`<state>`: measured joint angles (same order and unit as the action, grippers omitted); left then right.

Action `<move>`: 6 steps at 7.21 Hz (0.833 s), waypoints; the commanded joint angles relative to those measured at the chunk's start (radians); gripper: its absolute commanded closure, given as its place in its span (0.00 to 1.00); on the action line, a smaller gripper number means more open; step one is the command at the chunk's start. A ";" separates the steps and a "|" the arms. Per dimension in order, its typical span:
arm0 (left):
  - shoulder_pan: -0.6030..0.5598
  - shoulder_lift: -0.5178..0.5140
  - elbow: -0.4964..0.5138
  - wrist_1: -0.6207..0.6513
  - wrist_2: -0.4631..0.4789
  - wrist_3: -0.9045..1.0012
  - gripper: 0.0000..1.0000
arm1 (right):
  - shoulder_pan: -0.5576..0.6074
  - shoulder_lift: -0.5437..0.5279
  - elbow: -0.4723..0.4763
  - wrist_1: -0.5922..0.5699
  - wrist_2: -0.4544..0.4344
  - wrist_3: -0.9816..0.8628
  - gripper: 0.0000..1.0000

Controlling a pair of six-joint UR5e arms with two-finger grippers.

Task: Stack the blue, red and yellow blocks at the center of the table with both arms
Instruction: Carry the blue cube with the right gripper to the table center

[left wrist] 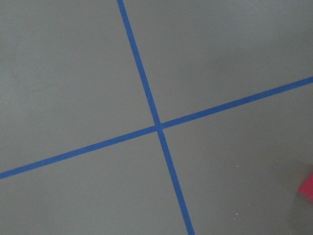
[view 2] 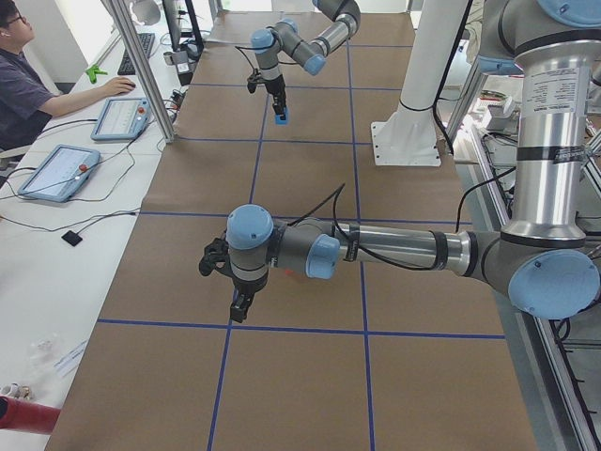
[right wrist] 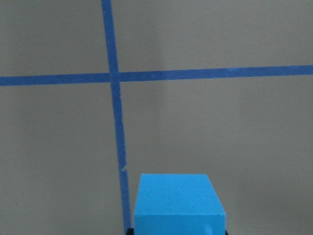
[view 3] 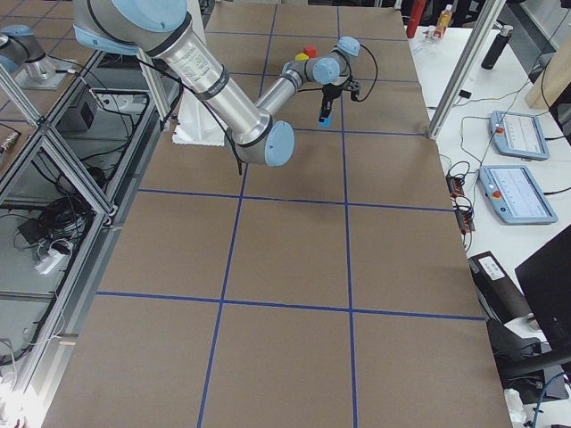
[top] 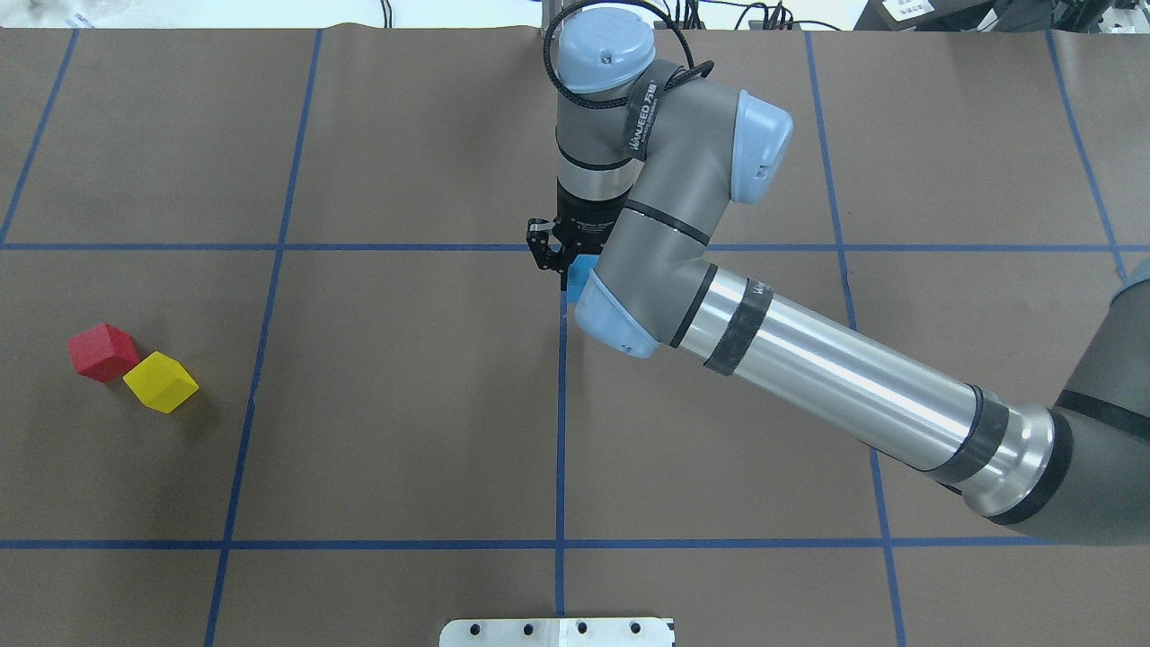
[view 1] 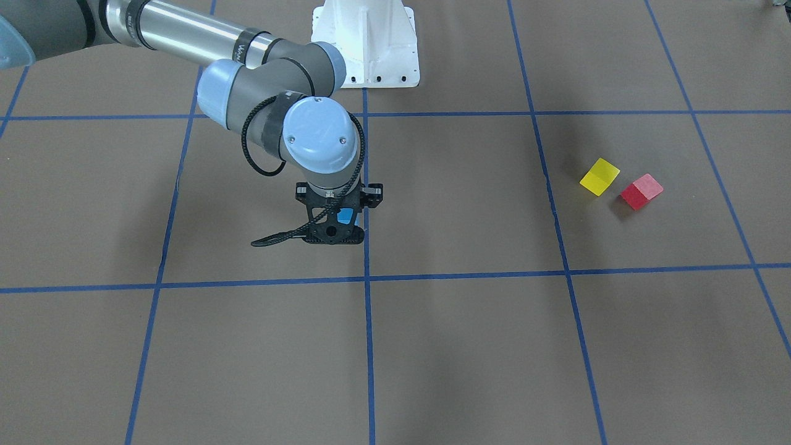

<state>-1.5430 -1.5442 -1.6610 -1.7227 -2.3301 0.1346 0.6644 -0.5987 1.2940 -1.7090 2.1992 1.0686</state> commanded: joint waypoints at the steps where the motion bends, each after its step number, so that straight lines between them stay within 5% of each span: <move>1: 0.001 -0.001 0.001 0.000 0.000 0.000 0.00 | -0.031 0.022 -0.068 0.075 -0.030 0.034 1.00; 5: 0.001 -0.001 0.004 0.000 0.002 0.002 0.00 | -0.054 0.020 -0.119 0.120 -0.033 0.057 1.00; 6: 0.001 -0.001 0.004 0.000 0.002 0.002 0.00 | -0.054 0.020 -0.127 0.123 -0.033 0.059 0.58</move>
<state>-1.5417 -1.5447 -1.6575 -1.7226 -2.3286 0.1365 0.6118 -0.5783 1.1753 -1.5894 2.1661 1.1259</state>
